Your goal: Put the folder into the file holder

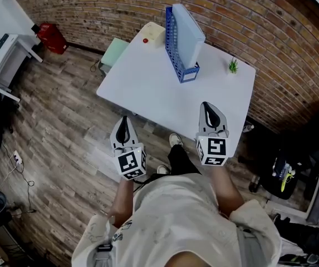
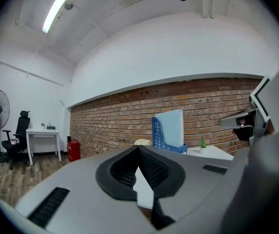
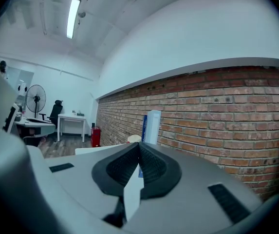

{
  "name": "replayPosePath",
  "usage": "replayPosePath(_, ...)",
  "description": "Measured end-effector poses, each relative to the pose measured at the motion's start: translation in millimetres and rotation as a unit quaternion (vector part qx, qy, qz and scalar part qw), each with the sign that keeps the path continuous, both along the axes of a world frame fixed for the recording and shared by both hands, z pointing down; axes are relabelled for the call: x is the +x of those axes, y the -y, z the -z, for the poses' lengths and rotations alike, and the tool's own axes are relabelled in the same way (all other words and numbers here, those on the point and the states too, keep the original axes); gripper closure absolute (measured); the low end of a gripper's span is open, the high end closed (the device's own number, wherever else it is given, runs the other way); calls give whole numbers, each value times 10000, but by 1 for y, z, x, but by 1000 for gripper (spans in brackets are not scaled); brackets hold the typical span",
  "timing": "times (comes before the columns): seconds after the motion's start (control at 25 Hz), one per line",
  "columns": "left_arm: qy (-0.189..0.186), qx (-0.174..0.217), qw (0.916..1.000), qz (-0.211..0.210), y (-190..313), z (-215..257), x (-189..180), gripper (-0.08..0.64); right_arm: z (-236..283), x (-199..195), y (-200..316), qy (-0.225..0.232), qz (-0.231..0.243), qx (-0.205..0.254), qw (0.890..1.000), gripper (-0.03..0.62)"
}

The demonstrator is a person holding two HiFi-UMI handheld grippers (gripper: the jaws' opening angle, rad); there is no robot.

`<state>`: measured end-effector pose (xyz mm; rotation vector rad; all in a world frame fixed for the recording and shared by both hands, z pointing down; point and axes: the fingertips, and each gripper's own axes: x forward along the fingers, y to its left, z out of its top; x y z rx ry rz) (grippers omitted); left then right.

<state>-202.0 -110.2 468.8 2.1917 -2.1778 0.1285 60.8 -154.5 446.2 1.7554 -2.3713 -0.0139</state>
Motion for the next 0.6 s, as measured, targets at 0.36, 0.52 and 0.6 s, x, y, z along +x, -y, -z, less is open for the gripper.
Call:
replayPosePath(0.36, 25, -6, 10000, -41, 3, 1, 5, 549, 3, 6, 1, -3, -62, 25, 10000, 575)
replayPosePath(0.52, 50, -10, 10000, -71, 4, 0, 5, 549, 5, 12, 2, -161, -341, 190, 9991, 575)
replayPosePath(0.6, 55, -5, 10000, -80, 5, 1, 4, 549, 5, 11, 3, -144, -324, 188, 9992, 575)
